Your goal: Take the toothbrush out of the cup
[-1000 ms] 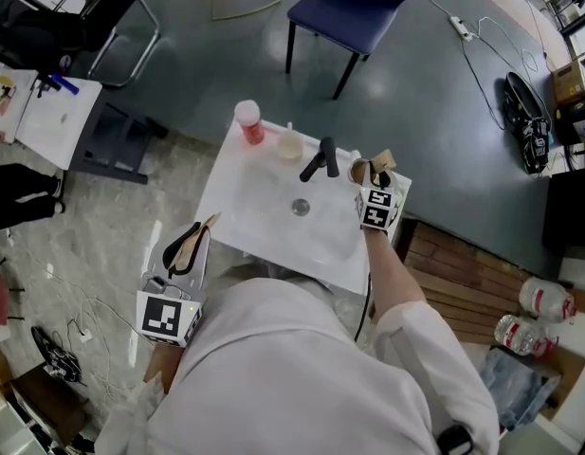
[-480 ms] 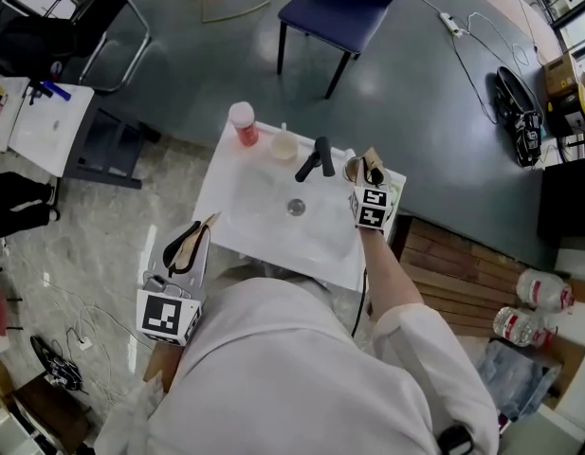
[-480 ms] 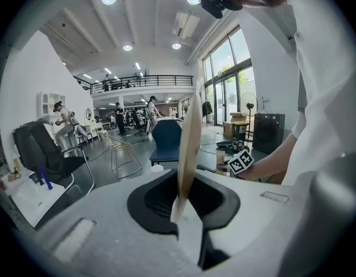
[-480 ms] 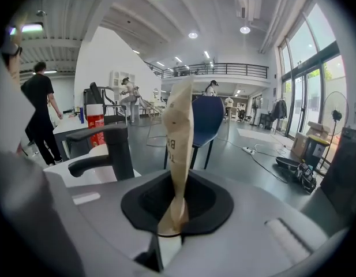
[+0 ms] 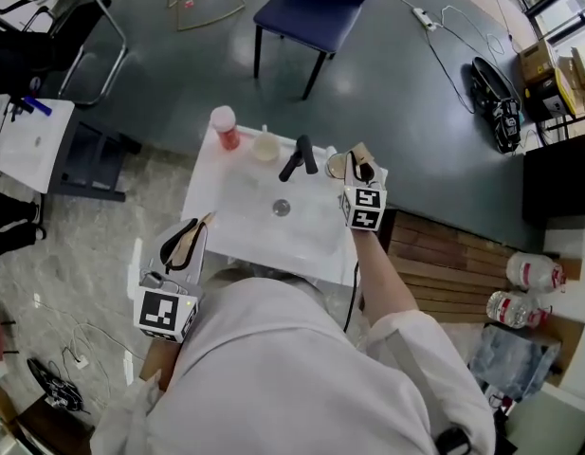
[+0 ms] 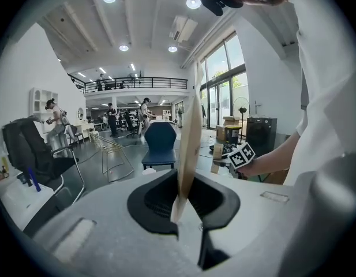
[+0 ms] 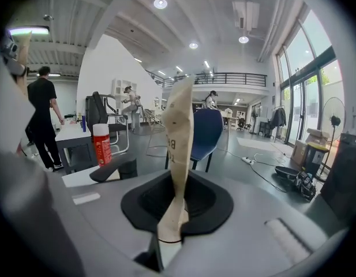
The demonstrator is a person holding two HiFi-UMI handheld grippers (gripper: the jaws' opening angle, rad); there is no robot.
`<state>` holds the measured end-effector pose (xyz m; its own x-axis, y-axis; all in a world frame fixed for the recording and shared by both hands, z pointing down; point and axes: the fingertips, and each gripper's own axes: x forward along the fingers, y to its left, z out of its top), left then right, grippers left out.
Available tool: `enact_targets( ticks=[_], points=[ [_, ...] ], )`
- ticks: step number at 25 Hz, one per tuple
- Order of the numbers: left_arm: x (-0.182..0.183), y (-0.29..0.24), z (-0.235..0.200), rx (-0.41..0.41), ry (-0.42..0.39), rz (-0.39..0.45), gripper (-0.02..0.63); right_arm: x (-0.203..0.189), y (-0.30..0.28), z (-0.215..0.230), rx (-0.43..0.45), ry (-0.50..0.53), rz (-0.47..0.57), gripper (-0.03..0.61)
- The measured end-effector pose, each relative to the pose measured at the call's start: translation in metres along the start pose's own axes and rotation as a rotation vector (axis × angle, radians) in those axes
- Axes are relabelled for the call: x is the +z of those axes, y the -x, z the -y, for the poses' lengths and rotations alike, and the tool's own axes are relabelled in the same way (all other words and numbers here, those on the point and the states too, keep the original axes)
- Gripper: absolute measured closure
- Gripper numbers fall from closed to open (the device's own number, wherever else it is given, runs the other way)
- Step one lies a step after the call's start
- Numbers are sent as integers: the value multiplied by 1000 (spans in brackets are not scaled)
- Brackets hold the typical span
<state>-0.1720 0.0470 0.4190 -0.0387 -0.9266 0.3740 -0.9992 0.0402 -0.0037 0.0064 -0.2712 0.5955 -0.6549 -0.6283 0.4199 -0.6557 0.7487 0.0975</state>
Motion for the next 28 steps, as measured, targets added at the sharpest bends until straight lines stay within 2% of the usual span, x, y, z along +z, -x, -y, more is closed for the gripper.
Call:
enact_targets(
  ticks=[12,28],
  points=[
    [8,-18,8,-100,-12,42,566,58,63,-5,-12,30,87,551],
    [20,-45,24,-206,-44,77,566,110,145,-19,-27,38,174,551]
  ],
)
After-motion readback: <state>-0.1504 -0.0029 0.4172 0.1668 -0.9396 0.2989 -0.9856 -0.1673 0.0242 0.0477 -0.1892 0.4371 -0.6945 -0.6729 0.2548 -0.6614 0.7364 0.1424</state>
